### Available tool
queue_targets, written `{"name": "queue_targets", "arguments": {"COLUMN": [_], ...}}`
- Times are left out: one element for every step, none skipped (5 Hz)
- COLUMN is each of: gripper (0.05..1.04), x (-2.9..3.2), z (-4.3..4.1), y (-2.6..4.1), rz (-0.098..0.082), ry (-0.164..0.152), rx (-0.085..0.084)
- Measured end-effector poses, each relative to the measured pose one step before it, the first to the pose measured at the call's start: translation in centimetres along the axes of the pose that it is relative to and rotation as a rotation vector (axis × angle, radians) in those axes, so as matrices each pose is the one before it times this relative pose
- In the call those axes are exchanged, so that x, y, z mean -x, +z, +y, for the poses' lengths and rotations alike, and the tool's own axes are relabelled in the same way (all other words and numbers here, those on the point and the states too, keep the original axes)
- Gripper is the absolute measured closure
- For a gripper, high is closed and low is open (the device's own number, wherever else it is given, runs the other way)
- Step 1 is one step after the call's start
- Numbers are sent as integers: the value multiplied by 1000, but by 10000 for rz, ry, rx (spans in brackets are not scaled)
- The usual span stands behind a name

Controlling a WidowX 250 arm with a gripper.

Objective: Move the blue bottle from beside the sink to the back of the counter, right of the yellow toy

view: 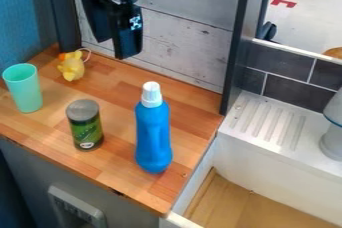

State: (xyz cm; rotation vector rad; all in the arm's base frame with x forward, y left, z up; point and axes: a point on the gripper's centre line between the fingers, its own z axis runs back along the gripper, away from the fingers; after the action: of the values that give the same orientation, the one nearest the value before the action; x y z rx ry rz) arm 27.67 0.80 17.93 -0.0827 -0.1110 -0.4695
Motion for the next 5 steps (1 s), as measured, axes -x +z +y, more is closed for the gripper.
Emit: {"name": "queue_targets", "arguments": {"gripper": [80,80,80,80,80], "x": [125,-651,-933,-744,51], "z": [10,-360,-1191,-687,-331], "y": [-650,-114,-329,-1480,-2795], "rz": [194,-173,-86,205,1334], "ry": [43,-315,-414,-75,-63], "rx": [121,-80,-139,-46,-132]}}
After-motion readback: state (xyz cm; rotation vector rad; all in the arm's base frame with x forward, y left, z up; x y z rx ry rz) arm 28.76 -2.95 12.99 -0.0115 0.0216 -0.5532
